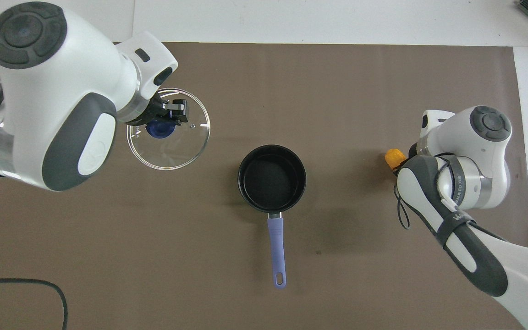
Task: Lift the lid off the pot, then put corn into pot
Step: 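Lift the glass lid with the left gripper while the right gripper grasps the corn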
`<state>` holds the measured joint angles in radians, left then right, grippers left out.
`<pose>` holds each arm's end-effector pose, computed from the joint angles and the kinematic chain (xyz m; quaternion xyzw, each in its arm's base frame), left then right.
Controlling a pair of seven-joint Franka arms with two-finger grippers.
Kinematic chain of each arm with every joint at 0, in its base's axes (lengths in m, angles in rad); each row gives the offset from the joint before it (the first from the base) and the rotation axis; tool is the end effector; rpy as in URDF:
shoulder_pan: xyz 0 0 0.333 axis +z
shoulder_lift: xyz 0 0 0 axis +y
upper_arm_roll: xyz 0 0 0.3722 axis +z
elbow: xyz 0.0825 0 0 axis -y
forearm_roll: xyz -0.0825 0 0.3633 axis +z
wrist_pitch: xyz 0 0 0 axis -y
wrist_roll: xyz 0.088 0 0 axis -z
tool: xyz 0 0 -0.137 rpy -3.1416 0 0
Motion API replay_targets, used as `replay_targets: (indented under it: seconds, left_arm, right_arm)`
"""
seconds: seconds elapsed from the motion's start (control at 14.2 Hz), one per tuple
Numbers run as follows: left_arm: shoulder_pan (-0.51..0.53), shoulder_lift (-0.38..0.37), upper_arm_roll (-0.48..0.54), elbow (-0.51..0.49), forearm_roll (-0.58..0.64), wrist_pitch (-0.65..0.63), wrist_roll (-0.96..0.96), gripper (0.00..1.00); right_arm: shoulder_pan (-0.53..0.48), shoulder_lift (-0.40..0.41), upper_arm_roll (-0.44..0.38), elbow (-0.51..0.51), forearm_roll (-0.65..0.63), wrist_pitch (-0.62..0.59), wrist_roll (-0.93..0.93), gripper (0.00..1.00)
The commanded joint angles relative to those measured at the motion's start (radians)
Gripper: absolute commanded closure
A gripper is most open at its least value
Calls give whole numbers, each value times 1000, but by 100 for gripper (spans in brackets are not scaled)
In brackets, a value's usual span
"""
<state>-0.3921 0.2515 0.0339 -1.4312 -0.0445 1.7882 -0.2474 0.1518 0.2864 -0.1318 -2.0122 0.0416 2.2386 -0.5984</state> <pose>0.6010 -0.2335 0.5876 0.9971 -0.0524 0.0451 0.0327 0.5898 0.0176 0.3460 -0.9555 -0.2935 0.0281 0.0056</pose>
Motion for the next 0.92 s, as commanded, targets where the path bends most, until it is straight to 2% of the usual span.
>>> replay_targets:
  seconds: [0.0, 0.42, 0.63, 0.85]
  left_arm:
    - [67, -75, -8, -58, -21, -24, 83, 100]
    - [185, -233, -6, -238, -43, -19, 236, 100]
    - [246, -305, -6, -322, -43, -24, 328, 100]
    - [315, -345, -6, -386, -41, -15, 433, 100]
  right_arm:
    - [2, -47, 5, 55, 15, -77, 151, 100]
    - [77, -119, 18, 131, 15, -164, 475, 100]
    - [107, -122, 23, 214, 14, -247, 604, 100]
    - [166, -118, 23, 230, 4, -252, 695, 100]
